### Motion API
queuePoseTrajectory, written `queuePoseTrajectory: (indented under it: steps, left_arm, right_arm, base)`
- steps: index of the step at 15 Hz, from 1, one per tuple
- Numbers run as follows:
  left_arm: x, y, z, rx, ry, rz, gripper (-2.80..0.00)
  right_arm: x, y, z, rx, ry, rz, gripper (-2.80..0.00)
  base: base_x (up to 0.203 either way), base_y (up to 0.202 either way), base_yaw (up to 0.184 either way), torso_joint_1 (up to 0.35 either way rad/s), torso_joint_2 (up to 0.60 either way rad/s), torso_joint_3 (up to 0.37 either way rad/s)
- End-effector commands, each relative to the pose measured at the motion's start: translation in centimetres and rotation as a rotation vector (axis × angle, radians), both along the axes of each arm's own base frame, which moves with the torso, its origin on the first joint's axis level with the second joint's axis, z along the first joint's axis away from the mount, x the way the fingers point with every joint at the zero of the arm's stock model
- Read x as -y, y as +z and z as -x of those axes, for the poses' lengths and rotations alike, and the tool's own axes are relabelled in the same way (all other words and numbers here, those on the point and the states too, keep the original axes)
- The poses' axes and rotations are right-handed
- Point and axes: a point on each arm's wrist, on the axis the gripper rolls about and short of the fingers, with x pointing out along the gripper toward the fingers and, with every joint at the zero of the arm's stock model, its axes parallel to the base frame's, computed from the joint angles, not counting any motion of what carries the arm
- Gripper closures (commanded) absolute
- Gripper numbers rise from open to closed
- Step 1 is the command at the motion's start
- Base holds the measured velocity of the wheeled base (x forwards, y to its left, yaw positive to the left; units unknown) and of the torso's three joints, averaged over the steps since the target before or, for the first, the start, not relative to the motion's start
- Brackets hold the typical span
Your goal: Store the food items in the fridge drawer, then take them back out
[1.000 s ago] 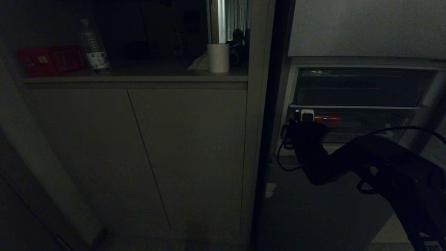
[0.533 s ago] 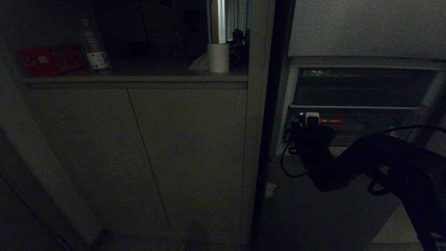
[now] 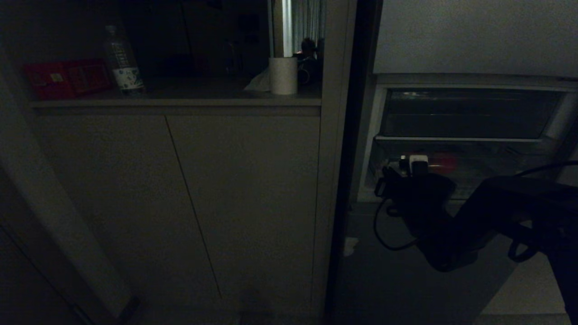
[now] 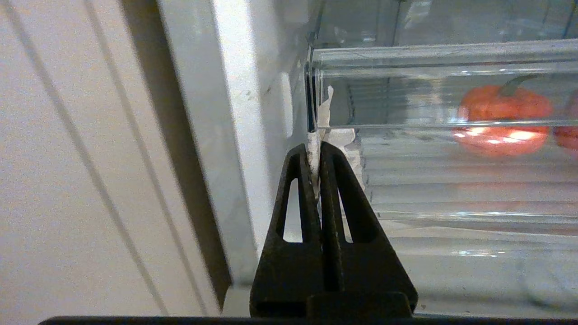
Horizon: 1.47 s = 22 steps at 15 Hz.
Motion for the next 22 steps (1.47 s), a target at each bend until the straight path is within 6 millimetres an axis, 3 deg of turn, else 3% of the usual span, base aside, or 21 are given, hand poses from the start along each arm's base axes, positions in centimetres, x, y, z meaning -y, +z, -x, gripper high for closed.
queuePoseTrajectory:
  steps: [1, 7, 22]
  left_arm:
    - [0.0, 0.0, 0.0, 0.000, 0.001, 0.000, 0.00]
    - [0.0, 0.0, 0.0, 0.000, 0.001, 0.000, 0.00]
    - [0.0, 0.0, 0.0, 0.000, 0.001, 0.000, 0.00]
  right_arm:
    - [0.4, -0.3, 1.5, -0.035, 0.002, 0.006, 0.00]
    - [1.3, 0.1, 5.2, -0.118, 0.040, -0.018, 0.00]
    - [2.6, -0.7, 10.4, -0.268, 0.069, 0.004, 0.00]
  base:
    - [0.000, 0.000, 0.000, 0.000, 0.00, 0.000]
    - [0.000, 0.000, 0.000, 0.000, 0.00, 0.000]
    - [0.000, 0.000, 0.000, 0.000, 0.00, 0.000]
